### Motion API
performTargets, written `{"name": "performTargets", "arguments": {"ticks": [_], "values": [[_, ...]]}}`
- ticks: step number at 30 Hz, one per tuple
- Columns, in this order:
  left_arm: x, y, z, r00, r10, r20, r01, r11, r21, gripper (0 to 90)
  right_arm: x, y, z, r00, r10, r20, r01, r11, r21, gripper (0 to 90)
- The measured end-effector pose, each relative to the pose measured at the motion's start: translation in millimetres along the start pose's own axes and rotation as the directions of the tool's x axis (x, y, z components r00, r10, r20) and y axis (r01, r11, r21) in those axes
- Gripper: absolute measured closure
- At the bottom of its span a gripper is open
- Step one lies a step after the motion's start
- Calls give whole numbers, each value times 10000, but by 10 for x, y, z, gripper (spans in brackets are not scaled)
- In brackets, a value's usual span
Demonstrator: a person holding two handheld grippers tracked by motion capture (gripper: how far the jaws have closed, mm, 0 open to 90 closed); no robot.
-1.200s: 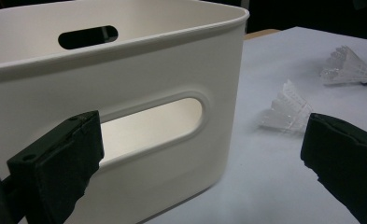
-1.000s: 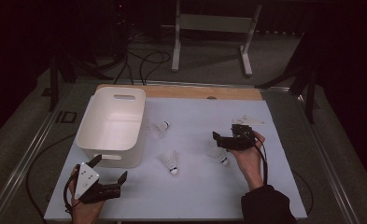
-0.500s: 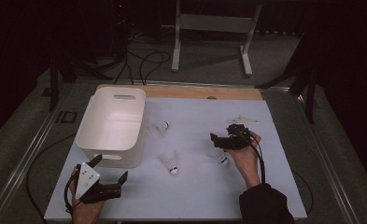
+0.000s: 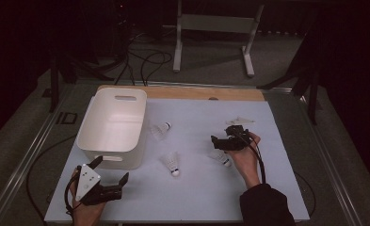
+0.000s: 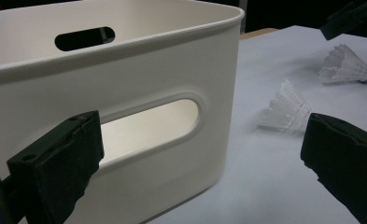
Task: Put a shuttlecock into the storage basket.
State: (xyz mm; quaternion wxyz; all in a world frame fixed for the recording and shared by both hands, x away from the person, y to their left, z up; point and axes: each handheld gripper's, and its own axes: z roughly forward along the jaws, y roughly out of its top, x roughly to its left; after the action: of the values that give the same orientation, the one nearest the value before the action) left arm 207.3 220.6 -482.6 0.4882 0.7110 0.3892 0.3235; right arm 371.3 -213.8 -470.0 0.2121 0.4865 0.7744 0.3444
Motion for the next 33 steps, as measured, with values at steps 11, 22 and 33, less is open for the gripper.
{"name": "performTargets", "arguments": {"ticks": [11, 22, 33], "values": [[-1, -1, 1, 10000, 13, -5, -13, 10000, 6, 0, -22, -17, 96, 9999, -8, 169, 1, 9990, 436, 131], [-3, -1, 1, 10000, 52, -5, -52, 10000, 21, 0, 36, -36, 144, 9987, -400, 308, 371, 9952, 907, 132], [-6, 0, 4, 9999, 101, -45, -101, 9999, 59, 0, 41, -56, 90, 9981, -574, 216, 544, 9911, 1214, 137]]}}
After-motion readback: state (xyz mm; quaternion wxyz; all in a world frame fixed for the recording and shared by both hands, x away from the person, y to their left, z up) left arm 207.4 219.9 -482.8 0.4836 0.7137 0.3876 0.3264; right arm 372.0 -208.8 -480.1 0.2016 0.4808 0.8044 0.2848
